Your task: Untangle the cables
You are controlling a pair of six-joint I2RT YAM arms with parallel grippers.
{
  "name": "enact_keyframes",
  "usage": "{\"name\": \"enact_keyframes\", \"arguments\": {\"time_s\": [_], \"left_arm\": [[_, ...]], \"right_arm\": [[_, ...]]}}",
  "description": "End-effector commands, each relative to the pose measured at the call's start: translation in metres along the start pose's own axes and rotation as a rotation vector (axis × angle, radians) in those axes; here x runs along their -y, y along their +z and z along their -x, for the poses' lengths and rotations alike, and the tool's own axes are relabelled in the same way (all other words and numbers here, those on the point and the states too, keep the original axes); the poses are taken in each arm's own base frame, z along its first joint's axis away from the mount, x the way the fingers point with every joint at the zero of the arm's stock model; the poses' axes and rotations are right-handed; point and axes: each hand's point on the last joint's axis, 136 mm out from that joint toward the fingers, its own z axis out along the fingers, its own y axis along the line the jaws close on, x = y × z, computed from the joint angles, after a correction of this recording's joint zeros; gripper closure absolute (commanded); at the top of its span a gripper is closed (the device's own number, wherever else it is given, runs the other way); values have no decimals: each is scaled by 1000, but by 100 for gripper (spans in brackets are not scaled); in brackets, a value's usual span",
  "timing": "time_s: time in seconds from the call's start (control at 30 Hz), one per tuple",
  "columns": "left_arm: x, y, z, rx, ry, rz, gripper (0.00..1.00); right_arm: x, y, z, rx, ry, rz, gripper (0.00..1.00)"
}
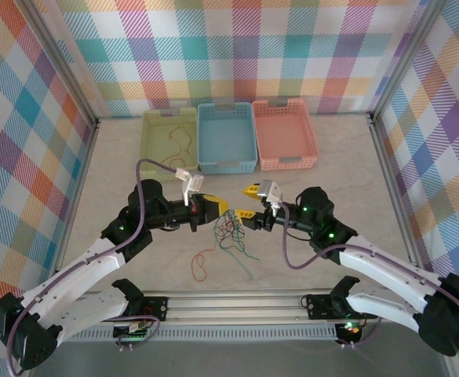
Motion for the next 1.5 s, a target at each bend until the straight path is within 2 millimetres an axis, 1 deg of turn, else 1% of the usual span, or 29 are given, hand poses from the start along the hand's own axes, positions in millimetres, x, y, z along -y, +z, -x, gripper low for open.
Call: {"name": "enact_keyframes", "arguments": {"time_s": [0.0, 0.07, 0.13, 0.17, 0.27, 0.33, 0.37, 0.4, 0.47, 0.5, 0.53, 0.63, 0.73, 0.77, 0.83, 0.9, 0.97, 1.07, 1.1, 1.2, 1.23, 1.37, 1.47], "left_arm": [[-1, -10, 20, 84, 28, 73, 100], [-11, -13, 25, 117, 7, 136, 100], [-21, -14, 29, 150, -14, 185, 100], [-23, -14, 31, 164, -20, 196, 100], [-29, -14, 36, 195, -36, 220, 100], [-34, -12, 38, 200, -44, 239, 100], [-35, -11, 39, 201, -50, 243, 100], [-35, -10, 39, 198, -53, 241, 100], [-33, -9, 40, 193, -54, 233, 100], [-33, -9, 40, 192, -54, 234, 100], [-33, -10, 40, 191, -53, 237, 100], [-31, -14, 39, 190, -36, 238, 100], [-26, -16, 37, 189, -18, 222, 100], [-26, -17, 38, 193, -17, 224, 100], [-25, -19, 38, 198, -15, 223, 100], [-23, -20, 37, 193, -17, 215, 100], [-19, -22, 37, 196, -16, 202, 100], [-17, -24, 38, 205, -15, 200, 100], [-17, -24, 38, 202, -13, 199, 100], [-17, -26, 37, 199, -14, 204, 100], [-17, -27, 37, 198, -12, 209, 100], [-16, -31, 37, 201, -6, 223, 100], [-17, -31, 36, 198, -9, 225, 100]], "right_arm": [[4, -14, 26, 29, -36, -47, 47], [-13, -18, 36, 41, -17, 49, 51], [-20, -18, 42, 40, 27, 90, 56], [-22, -16, 44, 41, 82, 111, 59], [-35, -7, 49, 48, 142, 195, 72], [-41, 3, 50, 41, 166, 221, 78], [-44, 9, 48, 28, 177, 230, 79], [-44, 15, 46, 13, 180, 231, 79], [-36, 27, 37, -34, 182, 182, 79], [-28, 31, 33, -52, 182, 136, 73], [-19, 33, 31, -58, 179, 87, 71], [-5, 34, 28, -63, 162, 3, 71], [-4, 35, 24, -97, 170, 4, 69], [-6, 35, 24, -103, 170, 15, 66], [-12, 31, 22, -112, 148, 45, 57], [-15, 28, 14, -146, 113, 53, 54], [-14, 27, 5, -182, 73, 55, 55], [-26, 26, 3, -188, 73, 134, 55], [-28, 27, 2, -193, 76, 150, 57], [-27, 31, -5, -232, 81, 151, 70], [-26, 31, -7, -242, 81, 146, 71], [-24, 29, -12, -257, 61, 135, 69], [-26, 29, -18, -285, 63, 147, 65]]}}
